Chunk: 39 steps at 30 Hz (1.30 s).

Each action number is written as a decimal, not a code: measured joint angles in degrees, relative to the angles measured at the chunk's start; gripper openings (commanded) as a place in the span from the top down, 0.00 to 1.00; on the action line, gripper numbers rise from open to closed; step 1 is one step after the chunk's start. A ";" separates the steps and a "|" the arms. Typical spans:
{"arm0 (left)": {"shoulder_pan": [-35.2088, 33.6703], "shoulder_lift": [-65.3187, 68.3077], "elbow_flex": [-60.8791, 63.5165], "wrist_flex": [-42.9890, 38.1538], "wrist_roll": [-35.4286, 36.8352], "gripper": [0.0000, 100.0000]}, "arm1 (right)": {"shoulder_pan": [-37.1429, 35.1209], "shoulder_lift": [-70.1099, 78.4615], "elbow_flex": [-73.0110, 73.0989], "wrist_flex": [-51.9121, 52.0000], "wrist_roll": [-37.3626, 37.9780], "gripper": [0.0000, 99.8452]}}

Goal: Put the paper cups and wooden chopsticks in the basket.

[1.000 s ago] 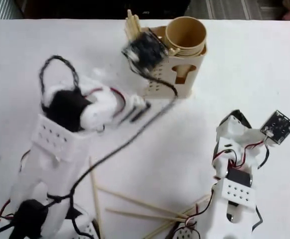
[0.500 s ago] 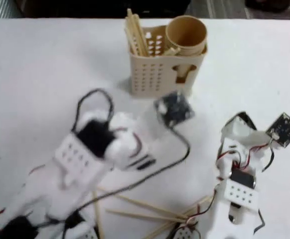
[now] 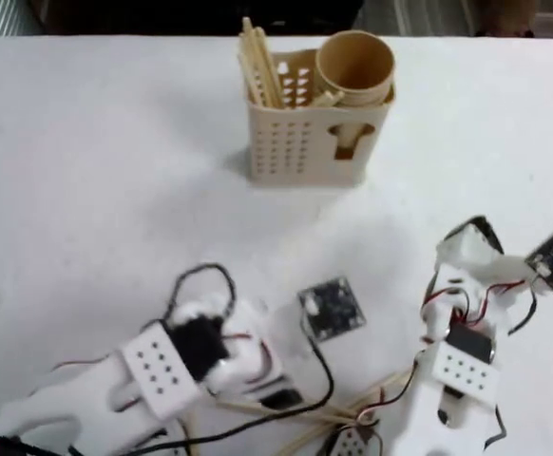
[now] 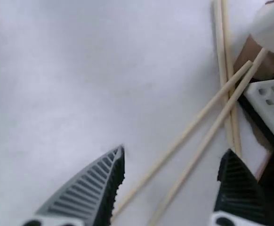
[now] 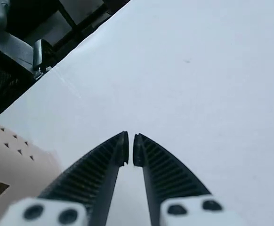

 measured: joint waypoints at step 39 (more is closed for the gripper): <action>6.07 16.62 4.40 -13.98 10.46 0.68 | 0.70 0.00 -0.09 -0.09 -0.35 0.97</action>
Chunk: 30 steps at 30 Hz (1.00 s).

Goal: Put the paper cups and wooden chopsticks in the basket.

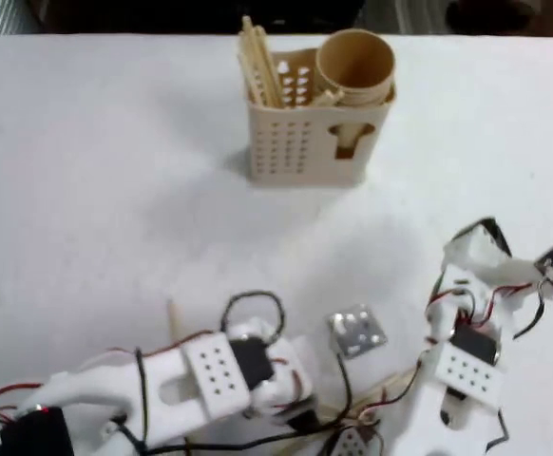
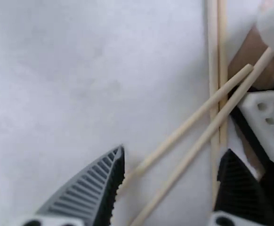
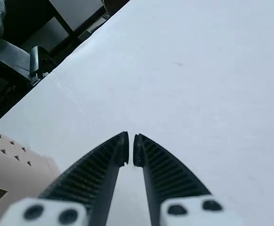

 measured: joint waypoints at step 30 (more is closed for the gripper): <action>-8.70 0.00 0.79 5.19 -12.66 0.68 | 0.00 0.00 0.00 0.00 0.00 0.97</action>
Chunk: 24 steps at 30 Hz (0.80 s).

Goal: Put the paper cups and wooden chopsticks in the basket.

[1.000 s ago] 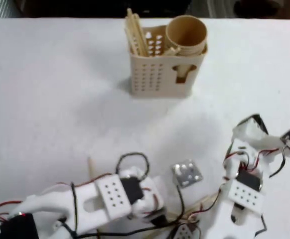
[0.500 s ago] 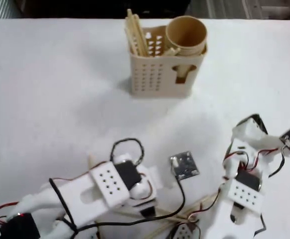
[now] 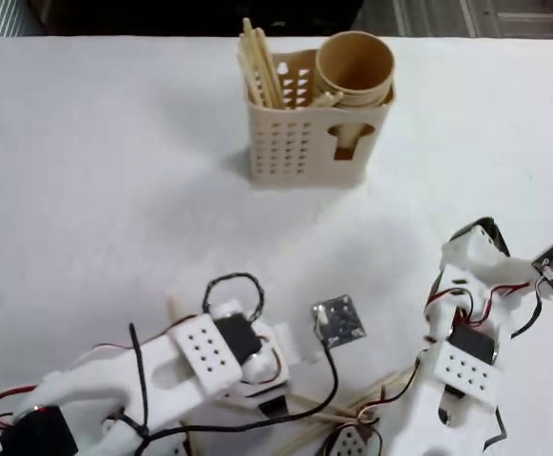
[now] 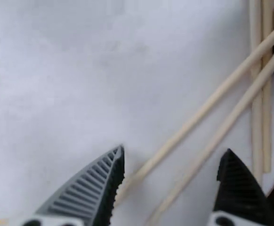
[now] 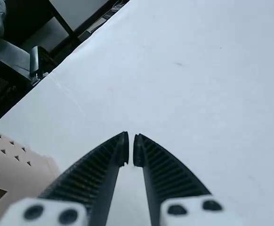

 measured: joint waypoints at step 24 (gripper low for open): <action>-4.22 17.41 -7.82 -0.44 -1.58 0.85 | 0.00 0.00 0.00 0.00 0.00 0.97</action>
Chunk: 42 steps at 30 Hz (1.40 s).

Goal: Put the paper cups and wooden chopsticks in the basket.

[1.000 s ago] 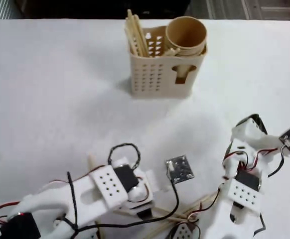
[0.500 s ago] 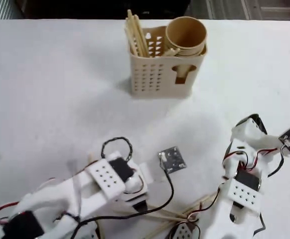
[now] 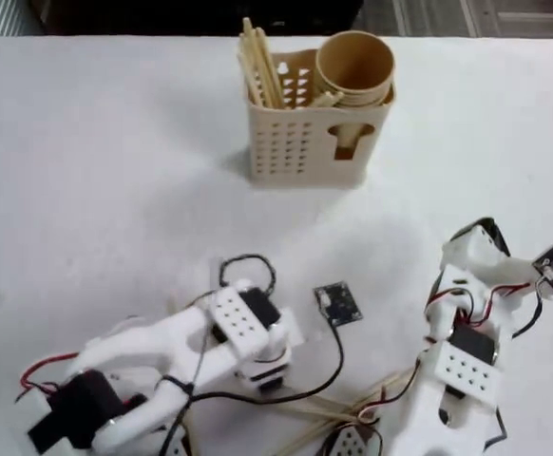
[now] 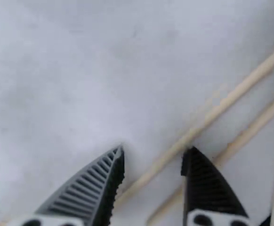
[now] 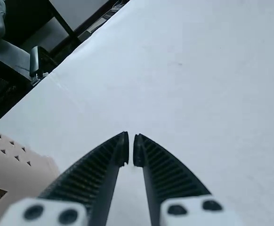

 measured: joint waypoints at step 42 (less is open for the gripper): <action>-16.00 -23.12 -41.76 -7.65 6.42 0.98 | 0.00 0.00 0.00 0.00 0.00 0.97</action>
